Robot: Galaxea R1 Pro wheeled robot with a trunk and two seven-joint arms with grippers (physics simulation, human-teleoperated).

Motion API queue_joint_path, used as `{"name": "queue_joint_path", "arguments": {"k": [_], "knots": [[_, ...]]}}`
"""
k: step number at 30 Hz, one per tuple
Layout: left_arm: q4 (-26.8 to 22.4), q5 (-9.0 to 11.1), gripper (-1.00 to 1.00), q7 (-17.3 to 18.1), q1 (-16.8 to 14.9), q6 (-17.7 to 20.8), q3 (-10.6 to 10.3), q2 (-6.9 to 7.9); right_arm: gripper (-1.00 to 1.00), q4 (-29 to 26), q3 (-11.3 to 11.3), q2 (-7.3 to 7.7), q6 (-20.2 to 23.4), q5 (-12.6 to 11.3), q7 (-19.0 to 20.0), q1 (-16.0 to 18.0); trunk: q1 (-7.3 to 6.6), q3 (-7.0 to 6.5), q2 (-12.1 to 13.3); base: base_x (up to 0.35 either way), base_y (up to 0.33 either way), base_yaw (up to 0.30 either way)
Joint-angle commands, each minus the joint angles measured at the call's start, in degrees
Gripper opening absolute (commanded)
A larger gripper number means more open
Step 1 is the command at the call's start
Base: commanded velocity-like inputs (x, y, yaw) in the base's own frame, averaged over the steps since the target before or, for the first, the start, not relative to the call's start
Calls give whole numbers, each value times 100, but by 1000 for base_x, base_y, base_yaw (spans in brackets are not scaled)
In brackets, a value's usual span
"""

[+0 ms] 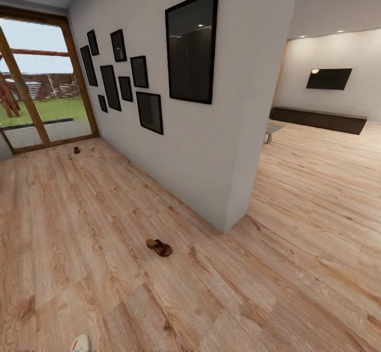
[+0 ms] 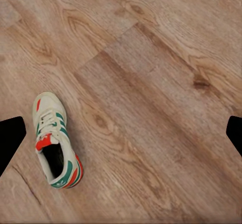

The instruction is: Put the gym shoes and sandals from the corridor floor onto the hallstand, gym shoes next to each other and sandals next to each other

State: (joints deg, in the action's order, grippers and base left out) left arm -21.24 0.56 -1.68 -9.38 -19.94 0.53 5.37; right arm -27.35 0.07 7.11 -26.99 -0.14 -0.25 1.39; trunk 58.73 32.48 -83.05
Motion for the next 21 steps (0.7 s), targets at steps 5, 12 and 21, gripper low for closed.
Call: {"name": "queue_joint_path", "arguments": {"k": [5,12,21], "knots": [[6,5,100,-8,-8,-19,0,-2,100,2,1,1,-16,-2,-5,2,0,39,-3,0,0,215],[6,6,100,-13,-10,-19,0,-1,100,2,1,1,-16,0,-3,2,0,86,-3,0,0,214],[6,6,100,-13,-8,-19,0,-1,100,2,1,1,-16,4,-3,2,0,147,-3,0,0,214]]}}
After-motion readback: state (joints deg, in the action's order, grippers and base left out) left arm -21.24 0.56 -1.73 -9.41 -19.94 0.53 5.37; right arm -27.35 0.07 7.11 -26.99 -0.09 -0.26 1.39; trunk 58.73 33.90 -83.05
